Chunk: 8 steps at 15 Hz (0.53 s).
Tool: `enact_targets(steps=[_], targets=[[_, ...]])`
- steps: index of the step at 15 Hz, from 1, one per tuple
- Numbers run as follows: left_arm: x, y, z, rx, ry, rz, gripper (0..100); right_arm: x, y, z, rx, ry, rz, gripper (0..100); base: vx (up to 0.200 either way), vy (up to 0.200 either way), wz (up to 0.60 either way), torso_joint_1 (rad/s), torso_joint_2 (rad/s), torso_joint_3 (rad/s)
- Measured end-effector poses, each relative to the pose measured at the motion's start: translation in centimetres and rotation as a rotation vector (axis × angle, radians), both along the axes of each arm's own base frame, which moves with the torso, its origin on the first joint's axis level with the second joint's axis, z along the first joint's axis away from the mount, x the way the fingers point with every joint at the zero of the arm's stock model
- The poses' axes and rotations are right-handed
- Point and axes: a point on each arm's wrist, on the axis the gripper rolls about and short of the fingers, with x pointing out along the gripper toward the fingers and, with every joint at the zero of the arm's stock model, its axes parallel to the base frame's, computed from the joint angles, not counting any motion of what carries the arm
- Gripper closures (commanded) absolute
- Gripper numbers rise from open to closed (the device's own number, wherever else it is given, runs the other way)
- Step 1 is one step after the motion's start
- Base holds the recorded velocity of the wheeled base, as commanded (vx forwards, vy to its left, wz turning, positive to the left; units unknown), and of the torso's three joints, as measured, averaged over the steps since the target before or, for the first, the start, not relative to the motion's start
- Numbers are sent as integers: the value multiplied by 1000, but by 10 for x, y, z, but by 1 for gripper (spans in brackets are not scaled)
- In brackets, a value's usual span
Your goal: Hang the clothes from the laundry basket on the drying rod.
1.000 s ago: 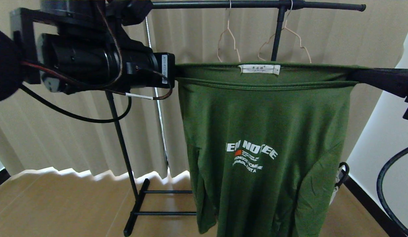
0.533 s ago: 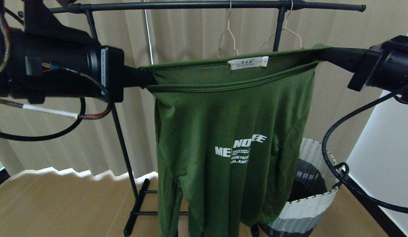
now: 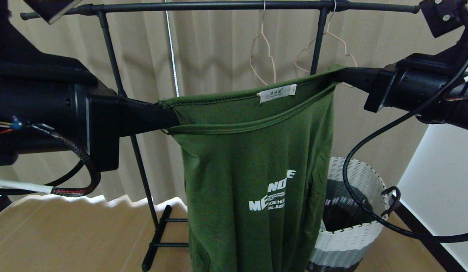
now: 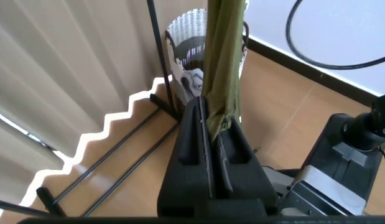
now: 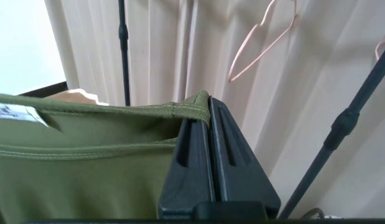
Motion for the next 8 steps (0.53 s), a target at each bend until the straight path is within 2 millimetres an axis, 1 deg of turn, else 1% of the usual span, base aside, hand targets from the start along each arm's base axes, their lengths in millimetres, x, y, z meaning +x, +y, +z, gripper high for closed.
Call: enact_targets(steps=[2,4,6,8], targets=[[0,1,2,-3,-9,11,100,-1,-1,-1,-5,8,-5,100,0,0,0,0,0,0],[3,2,11,-9,-39,86,100,-5,-5,2,-3,0,-14,100,0,0,0,0,0,0],[11,0,22,-18,-76,199,100,-11,-11,6,-2,-3,-25,100,0,0,0,0,0,0],[22,-7,28,-30,-90,258,100,-22,-16,10,-10,19,-29,100,0,0,0,0,0,0]])
